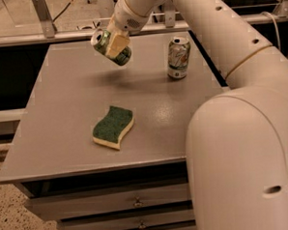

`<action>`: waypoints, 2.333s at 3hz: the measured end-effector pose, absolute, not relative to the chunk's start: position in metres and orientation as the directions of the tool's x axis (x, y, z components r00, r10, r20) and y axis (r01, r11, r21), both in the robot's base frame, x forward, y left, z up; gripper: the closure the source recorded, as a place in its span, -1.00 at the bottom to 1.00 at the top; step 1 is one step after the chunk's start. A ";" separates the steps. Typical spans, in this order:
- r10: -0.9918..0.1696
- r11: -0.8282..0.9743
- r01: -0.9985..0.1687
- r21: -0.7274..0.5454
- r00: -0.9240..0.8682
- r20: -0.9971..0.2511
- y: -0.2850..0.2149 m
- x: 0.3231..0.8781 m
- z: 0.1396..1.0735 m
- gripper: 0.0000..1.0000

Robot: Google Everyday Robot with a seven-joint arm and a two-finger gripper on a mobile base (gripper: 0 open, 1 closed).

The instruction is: Knock green can over

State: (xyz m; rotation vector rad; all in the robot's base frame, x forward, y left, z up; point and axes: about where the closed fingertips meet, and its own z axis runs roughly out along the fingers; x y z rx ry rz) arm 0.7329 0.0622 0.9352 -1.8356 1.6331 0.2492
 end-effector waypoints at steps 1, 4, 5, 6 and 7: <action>-0.843 -0.155 -0.943 -0.296 0.282 -0.458 0.073 0.718 0.919 0.17; -0.789 -0.412 -0.871 -0.266 0.487 -0.374 0.117 0.697 0.899 -1.00; -0.762 -0.451 -0.849 -0.277 0.527 -0.376 0.129 0.692 0.898 -1.00; -0.748 -0.464 -0.838 -0.286 0.544 -0.381 0.135 0.690 0.897 -1.00; -0.743 -0.466 -0.836 -0.291 0.548 -0.384 0.136 0.688 0.897 -1.00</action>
Offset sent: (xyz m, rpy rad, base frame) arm -0.0356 0.0270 -0.0315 -0.3050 0.0817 0.3568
